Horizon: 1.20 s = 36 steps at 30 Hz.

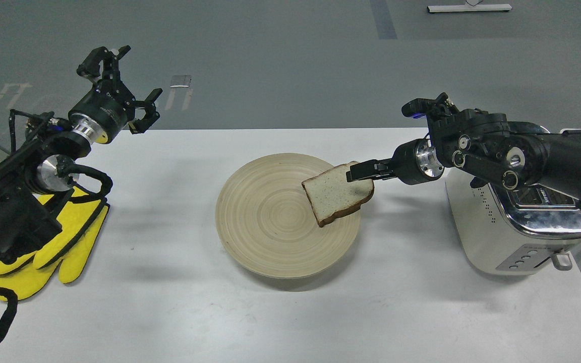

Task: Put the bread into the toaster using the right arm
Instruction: 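Close the right gripper on the bread slice's edge and lift it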

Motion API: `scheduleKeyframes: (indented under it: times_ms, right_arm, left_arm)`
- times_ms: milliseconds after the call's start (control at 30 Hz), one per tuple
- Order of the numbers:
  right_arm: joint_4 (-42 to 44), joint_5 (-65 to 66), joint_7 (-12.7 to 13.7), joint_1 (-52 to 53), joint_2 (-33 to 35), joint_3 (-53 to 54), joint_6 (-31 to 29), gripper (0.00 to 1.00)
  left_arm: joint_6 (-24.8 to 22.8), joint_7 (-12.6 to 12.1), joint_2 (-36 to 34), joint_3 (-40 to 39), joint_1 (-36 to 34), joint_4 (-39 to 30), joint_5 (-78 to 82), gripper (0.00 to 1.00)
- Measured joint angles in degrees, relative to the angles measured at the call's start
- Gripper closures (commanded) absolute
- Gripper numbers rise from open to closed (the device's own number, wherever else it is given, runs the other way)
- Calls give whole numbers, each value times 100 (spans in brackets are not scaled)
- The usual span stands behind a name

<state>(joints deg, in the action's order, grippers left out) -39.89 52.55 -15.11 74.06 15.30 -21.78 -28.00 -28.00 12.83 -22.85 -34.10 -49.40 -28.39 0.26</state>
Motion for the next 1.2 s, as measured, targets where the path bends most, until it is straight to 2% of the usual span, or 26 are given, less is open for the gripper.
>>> scheduleKeyframes:
  times_ms: [333, 467, 567, 733, 833, 933, 967, 1033, 1200]
  right_arm:
    - [102, -4, -6, -143, -156, 3, 0, 2]
    - [111, -6, -13, -147, -223, 7, 0, 10]
    - [112, -7, -23, -147, -234, 8, 0, 23]
    - [107, -15, -44, -204, -238, 8, 0, 32]
    - [105, -13, -45, -243, -238, 8, 0, 42]
    - [105, 5, -43, -264, -245, 8, 0, 59]
    - [105, 5, -36, -265, -245, 8, 0, 76]
    - [95, 4, -26, -265, -246, 8, 0, 100]
    - [65, -6, -12, -204, -246, 8, 0, 100]
  left_arm:
    - [0, 0, 0, 0, 0, 0, 0, 0]
    - [0, 0, 0, 0, 0, 0, 0, 0]
    - [0, 0, 0, 0, 0, 0, 0, 0]
    - [0, 0, 0, 0, 0, 0, 0, 0]
    - [0, 0, 0, 0, 0, 0, 0, 0]
    - [0, 0, 0, 0, 0, 0, 0, 0]
    - [0, 0, 0, 0, 0, 0, 0, 0]
    - [0, 0, 0, 0, 0, 0, 0, 0]
    - [0, 0, 0, 0, 0, 0, 0, 0]
